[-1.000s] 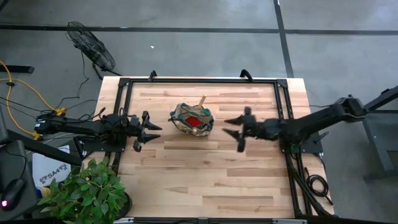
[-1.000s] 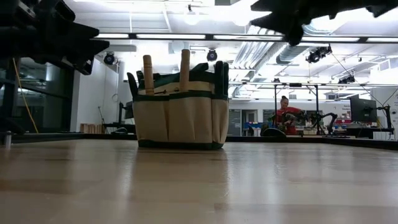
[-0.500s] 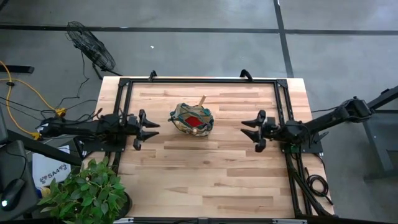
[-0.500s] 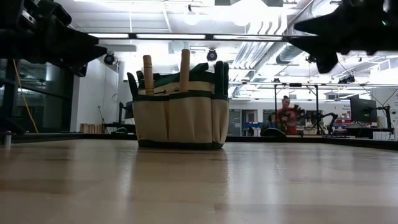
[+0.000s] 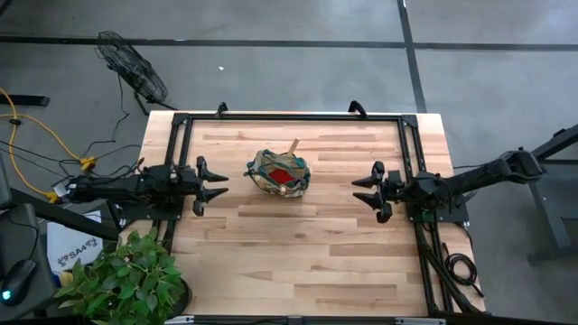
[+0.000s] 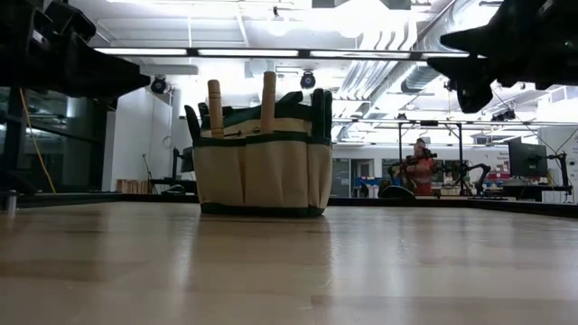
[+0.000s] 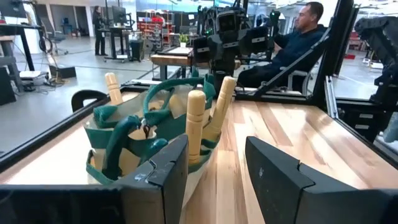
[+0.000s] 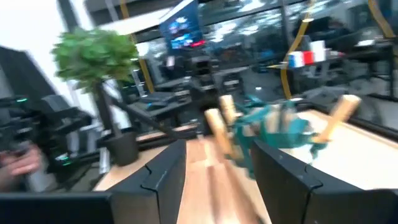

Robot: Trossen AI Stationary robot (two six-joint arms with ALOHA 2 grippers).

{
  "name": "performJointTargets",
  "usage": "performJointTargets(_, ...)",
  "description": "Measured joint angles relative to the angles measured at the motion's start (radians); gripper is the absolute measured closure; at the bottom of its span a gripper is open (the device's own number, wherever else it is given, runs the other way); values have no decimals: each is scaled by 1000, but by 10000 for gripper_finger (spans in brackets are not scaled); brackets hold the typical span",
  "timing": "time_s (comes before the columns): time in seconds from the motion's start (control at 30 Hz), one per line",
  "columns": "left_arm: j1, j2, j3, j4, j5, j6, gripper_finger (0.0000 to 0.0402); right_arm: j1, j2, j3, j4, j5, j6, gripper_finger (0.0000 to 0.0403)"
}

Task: Pick & Place Garden tools in Gardening bag
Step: Return to Home Position

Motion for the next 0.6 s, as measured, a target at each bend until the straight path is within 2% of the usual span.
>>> performJointTargets(0.33,0,0,2,-1,5,16,245,-136,-235,0,-304,0,26,230)
performJointTargets(0.6,0,0,3,-3,47,-10,245,-166,-415,-1,-481,-31,23,230)
